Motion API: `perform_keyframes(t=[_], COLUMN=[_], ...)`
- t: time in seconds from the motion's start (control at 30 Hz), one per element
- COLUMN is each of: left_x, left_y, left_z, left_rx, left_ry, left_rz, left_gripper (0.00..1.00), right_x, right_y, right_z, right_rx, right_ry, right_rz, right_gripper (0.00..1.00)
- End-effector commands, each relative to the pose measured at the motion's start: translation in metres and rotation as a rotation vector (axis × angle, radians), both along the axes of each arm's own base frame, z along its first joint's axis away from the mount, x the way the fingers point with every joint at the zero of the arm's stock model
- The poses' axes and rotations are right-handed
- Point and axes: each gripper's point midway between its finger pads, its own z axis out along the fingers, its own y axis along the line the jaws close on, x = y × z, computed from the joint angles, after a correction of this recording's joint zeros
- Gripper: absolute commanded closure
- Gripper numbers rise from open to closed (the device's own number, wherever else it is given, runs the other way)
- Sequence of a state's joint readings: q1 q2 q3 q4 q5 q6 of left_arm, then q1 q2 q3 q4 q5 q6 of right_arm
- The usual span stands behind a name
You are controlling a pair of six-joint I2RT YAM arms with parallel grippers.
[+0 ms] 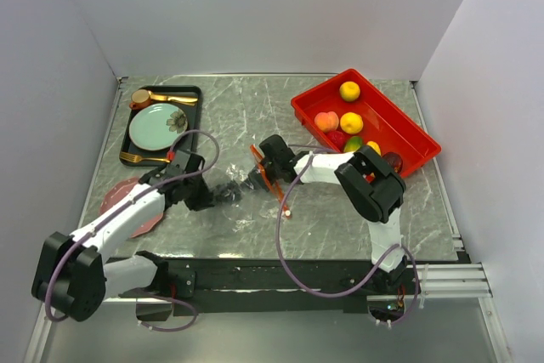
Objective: Open the zip-top bag and remove the fake food
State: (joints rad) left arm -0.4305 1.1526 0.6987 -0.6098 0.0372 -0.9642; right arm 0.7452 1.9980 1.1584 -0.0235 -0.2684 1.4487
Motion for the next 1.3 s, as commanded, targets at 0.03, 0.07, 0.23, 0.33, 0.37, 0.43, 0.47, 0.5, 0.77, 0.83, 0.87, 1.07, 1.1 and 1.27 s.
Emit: perform_keyframes(t=[0.03,0.07,0.23,0.33,0.37,0.43,0.47,0.5,0.77,0.83,0.87,1.07,1.1,1.27], left_x=[-0.022,-0.023,-0.024,-0.019,-0.021,-0.021,-0.022,-0.024,-0.032,-0.030,-0.030,-0.026,-0.025,-0.020], left_y=[0.010,0.013,0.015,0.027,0.029,0.033,0.034,0.035,0.040,0.041,0.041,0.038,0.037,0.036], left_z=[-0.021,-0.027,-0.045,-0.052,-0.056,-0.059,-0.062,-0.064,-0.075,-0.075,-0.074,-0.071,-0.070,-0.066], left_rx=[0.010,0.022,0.040,0.101,0.115,0.132,0.140,0.148,0.162,0.165,0.165,0.149,0.146,0.135], left_ry=[0.083,0.098,0.149,0.155,0.171,0.185,0.199,0.211,0.251,0.251,0.251,0.239,0.238,0.224], left_rz=[0.068,0.080,0.141,0.208,0.219,0.265,0.275,0.286,0.350,0.361,0.364,0.378,0.378,0.382], left_gripper=[0.94,0.96,0.99,0.99,0.99,0.99,0.99,0.99,0.99,0.99,0.99,0.99,0.99,0.99], right_x=[0.011,0.012,0.013,0.011,0.010,0.010,0.010,0.010,0.016,0.019,0.020,0.032,0.034,0.042], right_y=[-0.006,-0.005,-0.007,-0.013,-0.017,-0.022,-0.028,-0.031,-0.067,-0.079,-0.084,-0.121,-0.125,-0.146], right_z=[0.026,0.027,0.036,0.041,0.039,0.043,0.042,0.043,0.058,0.063,0.066,0.095,0.103,0.132], right_rx=[0.005,0.008,-0.004,-0.017,-0.020,-0.021,-0.026,-0.026,-0.040,-0.051,-0.059,-0.135,-0.152,-0.262], right_ry=[-0.068,-0.069,-0.095,-0.113,-0.109,-0.120,-0.118,-0.124,-0.159,-0.170,-0.183,-0.266,-0.284,-0.359], right_rz=[-0.035,-0.034,-0.020,-0.010,-0.007,-0.003,-0.007,-0.006,-0.013,-0.029,-0.029,-0.051,-0.054,-0.057], right_gripper=[1.00,1.00,1.00,1.00,1.00,1.00,1.00,1.00,1.00,1.00,1.00,1.00,1.00,1.00])
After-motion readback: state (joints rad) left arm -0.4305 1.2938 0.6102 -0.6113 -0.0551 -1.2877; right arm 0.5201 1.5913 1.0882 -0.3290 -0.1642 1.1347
